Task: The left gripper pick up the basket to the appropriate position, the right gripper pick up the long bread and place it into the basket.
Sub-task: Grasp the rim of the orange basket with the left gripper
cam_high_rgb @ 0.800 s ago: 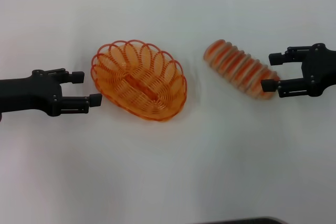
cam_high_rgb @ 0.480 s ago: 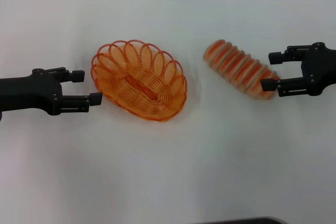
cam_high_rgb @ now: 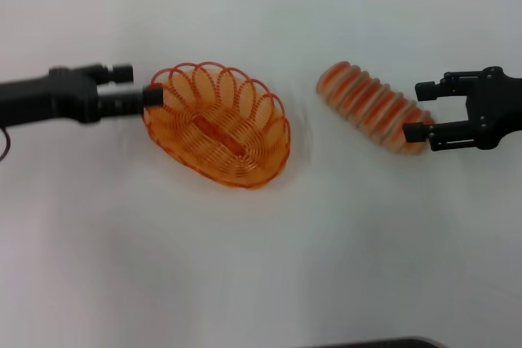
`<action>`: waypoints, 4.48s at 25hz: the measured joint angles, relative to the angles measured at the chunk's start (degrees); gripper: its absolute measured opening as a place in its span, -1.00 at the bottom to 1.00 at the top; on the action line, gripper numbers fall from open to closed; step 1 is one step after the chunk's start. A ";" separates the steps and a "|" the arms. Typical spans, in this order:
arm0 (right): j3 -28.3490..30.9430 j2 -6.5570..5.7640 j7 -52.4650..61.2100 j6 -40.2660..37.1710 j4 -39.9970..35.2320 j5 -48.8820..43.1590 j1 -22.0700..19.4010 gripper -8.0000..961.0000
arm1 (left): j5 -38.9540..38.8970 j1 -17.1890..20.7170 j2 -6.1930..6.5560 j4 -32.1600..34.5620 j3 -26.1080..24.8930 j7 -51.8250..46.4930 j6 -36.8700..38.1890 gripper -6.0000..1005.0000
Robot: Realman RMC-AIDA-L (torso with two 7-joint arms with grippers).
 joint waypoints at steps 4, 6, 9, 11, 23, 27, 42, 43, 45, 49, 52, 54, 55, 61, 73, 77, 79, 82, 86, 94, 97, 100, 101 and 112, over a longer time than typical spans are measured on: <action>0.00 0.04 0.27 -0.44 0.00 0.00 0.04 0.66 | -3.07 -1.72 -0.80 -0.11 -3.17 -7.06 -2.63 0.74; 0.00 0.05 0.78 -0.67 -0.01 0.00 0.08 0.66 | -3.34 -2.52 -0.89 -0.10 -3.15 -11.27 -4.21 0.74; -0.35 -0.10 1.46 -0.98 -0.06 0.00 0.14 0.66 | -2.83 -3.62 -0.83 0.11 -1.52 -17.56 -7.31 0.74; -0.72 -0.21 1.58 -1.03 -0.07 0.00 0.17 0.66 | -2.72 -3.98 -0.77 0.17 0.89 -20.22 -10.17 0.73; -2.40 -0.69 2.49 -1.98 -0.27 0.00 1.36 0.66 | 6.52 -8.94 1.59 5.54 10.92 -28.68 -16.14 0.71; -2.53 -0.85 2.68 -1.96 -0.32 0.00 1.57 0.66 | 14.35 -12.17 1.74 6.69 13.56 -32.09 -16.12 0.71; -2.91 -0.91 3.24 -1.48 -0.35 0.00 2.07 0.66 | 34.21 -19.35 -2.58 8.35 20.86 -36.49 -16.94 0.71; -2.90 -0.91 3.24 -1.44 -0.35 0.00 2.13 0.66 | 34.45 -19.38 -2.61 8.24 21.76 -36.77 -16.94 0.71; -2.90 -0.91 3.25 -1.39 -0.35 0.00 2.38 0.66 | 34.65 -19.39 -2.67 8.13 23.28 -37.16 -17.02 0.71; -2.90 -0.91 3.25 -1.23 -0.35 0.00 2.48 0.66 | 34.74 -19.13 -3.34 7.99 25.15 -37.51 -18.14 0.71; -2.90 -0.91 3.25 -1.13 -0.35 0.00 2.55 0.66 | 35.32 -18.86 -3.70 7.18 26.34 -37.56 -19.59 0.71; -2.91 -0.91 3.25 -1.13 -0.35 0.00 2.63 0.66 | 35.89 -18.99 -3.75 6.03 26.71 -37.59 -20.32 0.71; -2.93 -0.91 3.25 -1.14 -0.35 0.00 2.66 0.66 | 36.09 -19.11 -3.77 5.47 26.82 -37.60 -20.68 0.71; -3.02 -0.91 3.25 -1.14 -0.35 0.00 2.70 0.66 | 36.21 -19.35 -3.88 3.82 27.63 -37.60 -22.54 0.71; -3.08 -0.91 3.25 -1.11 -0.39 0.00 3.10 0.66 | 36.28 -19.36 -4.01 3.62 28.53 -37.60 -22.82 0.56; -3.08 -0.91 3.25 -1.17 -0.42 0.00 3.14 0.66 | 35.99 -19.44 -4.06 3.61 28.53 -37.64 -23.01 0.33; -3.05 -0.91 3.25 -1.22 -0.43 0.00 3.14 0.66 | 35.93 -19.46 -4.06 3.65 28.50 -37.80 -23.00 0.20; -2.98 -0.95 3.25 -1.29 -0.44 0.00 3.13 0.66 | 35.87 -19.53 -4.02 3.83 28.36 -38.83 -22.97 -0.08; -2.99 -0.97 3.29 -1.45 -0.44 0.00 3.13 0.66 | 35.86 -19.75 -4.00 4.08 28.37 -39.39 -22.51 -0.45; -3.00 -1.14 3.77 -1.46 -0.51 0.00 3.13 0.66 | 36.17 -20.21 -3.80 4.05 28.40 -40.99 -20.77 -0.73; -2.95 -1.17 3.78 -1.46 -0.52 0.00 3.13 0.66 | 36.19 -20.33 -3.59 4.15 28.13 -42.44 -20.44 -0.73; -2.72 -1.21 3.78 -1.49 -0.52 0.00 3.13 0.66 | 36.22 -20.55 -3.19 4.52 28.03 -44.13 -19.75 -0.74; -2.68 -1.22 3.79 -1.53 -0.52 0.04 3.13 0.66 | 36.17 -20.68 -2.96 4.79 27.94 -44.98 -19.03 -0.75; -2.29 -1.26 3.96 -1.53 -0.52 0.44 3.30 0.66 | 35.82 -21.38 -2.24 7.10 21.91 -50.10 -11.76 -0.79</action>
